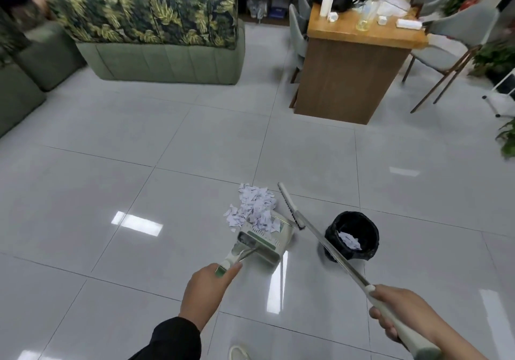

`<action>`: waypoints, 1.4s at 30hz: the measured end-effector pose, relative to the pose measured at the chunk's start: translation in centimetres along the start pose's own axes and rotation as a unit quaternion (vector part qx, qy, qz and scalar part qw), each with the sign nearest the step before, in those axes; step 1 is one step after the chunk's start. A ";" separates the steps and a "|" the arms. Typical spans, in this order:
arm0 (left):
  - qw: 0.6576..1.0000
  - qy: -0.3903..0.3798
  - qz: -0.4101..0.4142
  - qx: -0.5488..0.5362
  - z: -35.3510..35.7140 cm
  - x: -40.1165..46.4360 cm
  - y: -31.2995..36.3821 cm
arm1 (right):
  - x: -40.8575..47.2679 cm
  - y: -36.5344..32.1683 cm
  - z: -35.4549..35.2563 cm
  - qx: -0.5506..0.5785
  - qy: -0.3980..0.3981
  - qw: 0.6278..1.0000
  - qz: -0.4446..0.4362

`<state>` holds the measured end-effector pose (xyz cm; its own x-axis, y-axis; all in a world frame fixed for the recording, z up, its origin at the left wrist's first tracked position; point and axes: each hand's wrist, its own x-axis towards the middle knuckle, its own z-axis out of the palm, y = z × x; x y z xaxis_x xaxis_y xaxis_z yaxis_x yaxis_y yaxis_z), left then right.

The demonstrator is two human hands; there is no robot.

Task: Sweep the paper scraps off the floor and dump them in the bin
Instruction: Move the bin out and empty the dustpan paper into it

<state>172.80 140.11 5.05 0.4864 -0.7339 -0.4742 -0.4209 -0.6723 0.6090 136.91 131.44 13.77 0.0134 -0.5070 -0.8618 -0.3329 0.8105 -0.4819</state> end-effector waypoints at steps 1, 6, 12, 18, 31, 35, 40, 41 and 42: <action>1.000 0.002 0.006 -0.008 0.0 -0.6 0.7 | -0.6 0.0 -1.1 0.011 0.002 1.000 -0.013; 0.998 0.032 0.043 -0.026 1.8 -3.7 4.4 | -3.1 1.5 -8.9 -0.002 -0.006 0.997 -0.076; 0.993 0.057 0.102 0.024 4.5 -7.2 10.3 | -5.4 5.0 -18.6 -0.017 0.006 0.991 -0.133; 0.981 0.074 0.153 0.094 6.9 -10.1 17.0 | -5.3 10.1 -25.0 -0.045 0.039 0.989 -0.134; 0.888 0.022 0.300 0.348 13.8 -12.9 27.1 | -3.0 17.4 -26.5 0.118 0.059 0.991 -0.035; 0.839 -0.013 0.352 0.415 16.4 -14.0 29.0 | -2.5 17.8 -25.5 0.119 0.044 0.991 -0.041; 0.809 -0.018 0.393 0.437 20.3 -14.2 31.1 | -1.7 18.4 -25.0 0.144 0.049 0.988 -0.035; 0.811 -0.011 0.392 0.434 20.5 -14.1 31.4 | -1.7 18.2 -24.9 0.145 0.049 0.988 -0.034; 0.811 -0.013 0.392 0.435 20.9 -13.9 31.6 | -1.4 18.4 -24.7 0.149 0.049 0.987 -0.032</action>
<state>136.72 127.05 17.64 -0.2029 -0.9629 -0.1780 -0.9790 0.1959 0.0563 107.50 139.80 10.03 -0.0700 -0.5737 -0.8161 -0.0411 0.8190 -0.5723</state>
